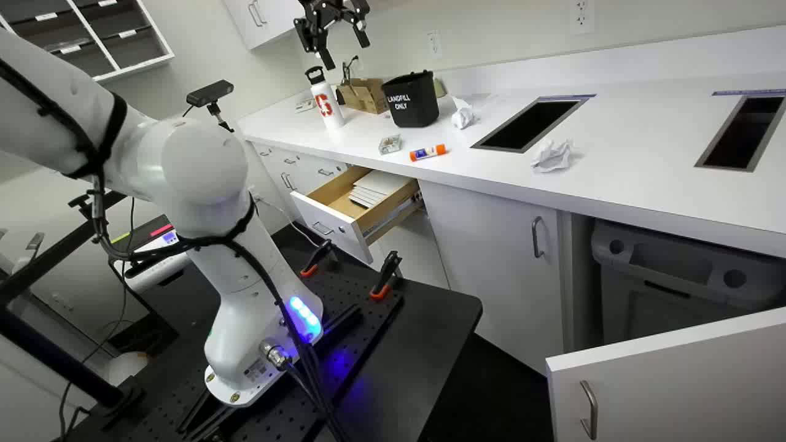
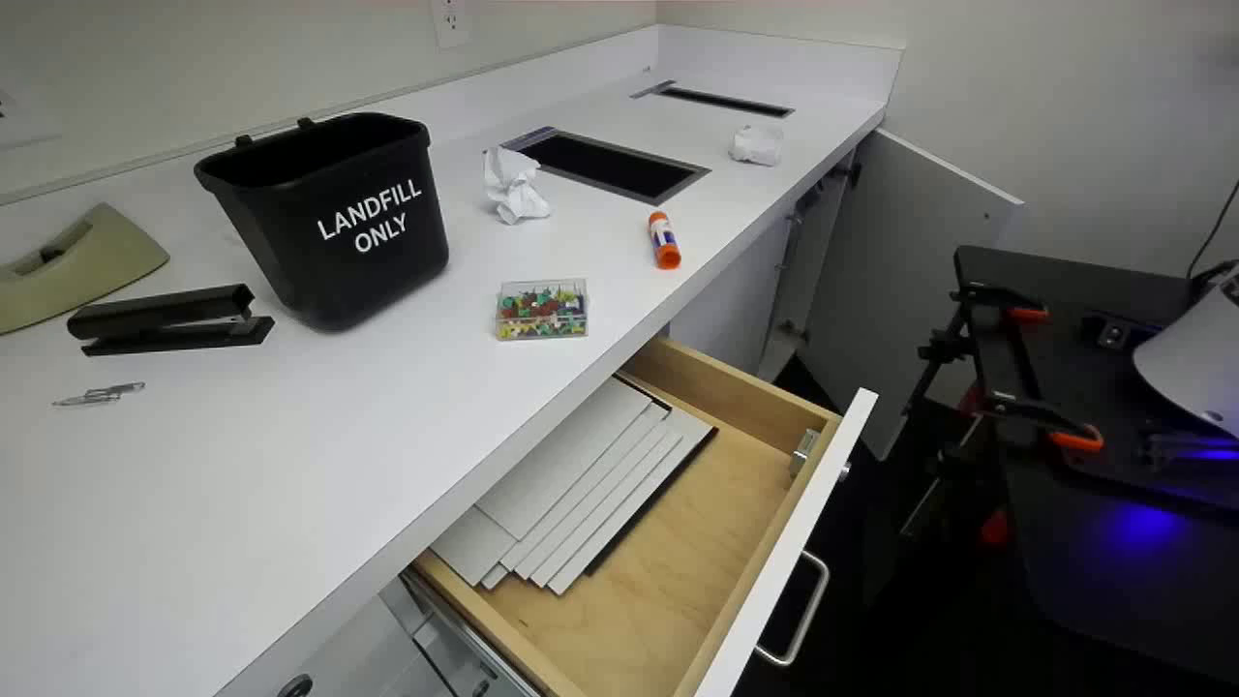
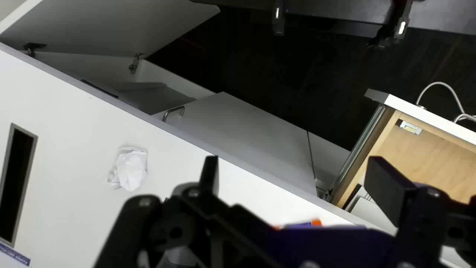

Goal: Close the door of the cabinet on the right.

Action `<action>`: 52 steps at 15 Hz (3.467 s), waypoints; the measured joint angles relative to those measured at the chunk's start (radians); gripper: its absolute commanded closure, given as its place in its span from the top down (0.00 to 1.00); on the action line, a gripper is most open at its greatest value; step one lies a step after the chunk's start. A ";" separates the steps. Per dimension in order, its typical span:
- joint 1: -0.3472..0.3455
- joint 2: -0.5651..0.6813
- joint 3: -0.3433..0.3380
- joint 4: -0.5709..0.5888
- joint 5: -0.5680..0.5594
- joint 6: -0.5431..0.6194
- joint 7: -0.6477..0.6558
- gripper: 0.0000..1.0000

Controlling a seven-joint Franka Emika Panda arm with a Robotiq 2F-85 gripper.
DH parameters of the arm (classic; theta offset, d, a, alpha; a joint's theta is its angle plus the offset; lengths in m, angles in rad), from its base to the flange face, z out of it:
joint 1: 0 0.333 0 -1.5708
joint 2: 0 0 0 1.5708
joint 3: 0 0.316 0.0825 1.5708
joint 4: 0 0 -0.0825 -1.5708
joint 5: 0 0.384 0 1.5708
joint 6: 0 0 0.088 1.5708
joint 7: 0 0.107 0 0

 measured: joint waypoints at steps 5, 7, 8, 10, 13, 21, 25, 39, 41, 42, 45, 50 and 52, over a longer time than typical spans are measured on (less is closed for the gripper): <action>0.000 0.000 0.000 0.000 0.000 0.000 0.000 1.00; 0.000 0.000 0.000 0.000 0.000 0.000 0.000 1.00; 0.000 0.000 0.000 0.000 0.000 0.000 0.000 1.00; 0.000 0.000 -0.001 0.000 0.000 0.000 0.000 1.00; -0.010 0.000 -0.019 0.000 -0.010 0.002 0.037 1.00; -0.214 0.017 -0.276 -0.071 -0.018 0.114 0.087 1.00; -0.328 0.093 -0.408 -0.126 -0.010 0.303 0.092 1.00; -0.442 0.213 -0.480 -0.113 0.105 0.406 0.182 1.00; -0.472 0.264 -0.533 -0.091 0.148 0.406 0.180 1.00; -0.486 0.297 -0.563 -0.078 0.172 0.406 0.179 1.00; -0.510 0.420 -0.654 -0.035 0.273 0.407 0.175 1.00; -0.534 0.669 -0.771 0.043 0.529 0.407 0.160 1.00; -0.568 0.766 -0.780 0.077 0.642 0.404 0.159 1.00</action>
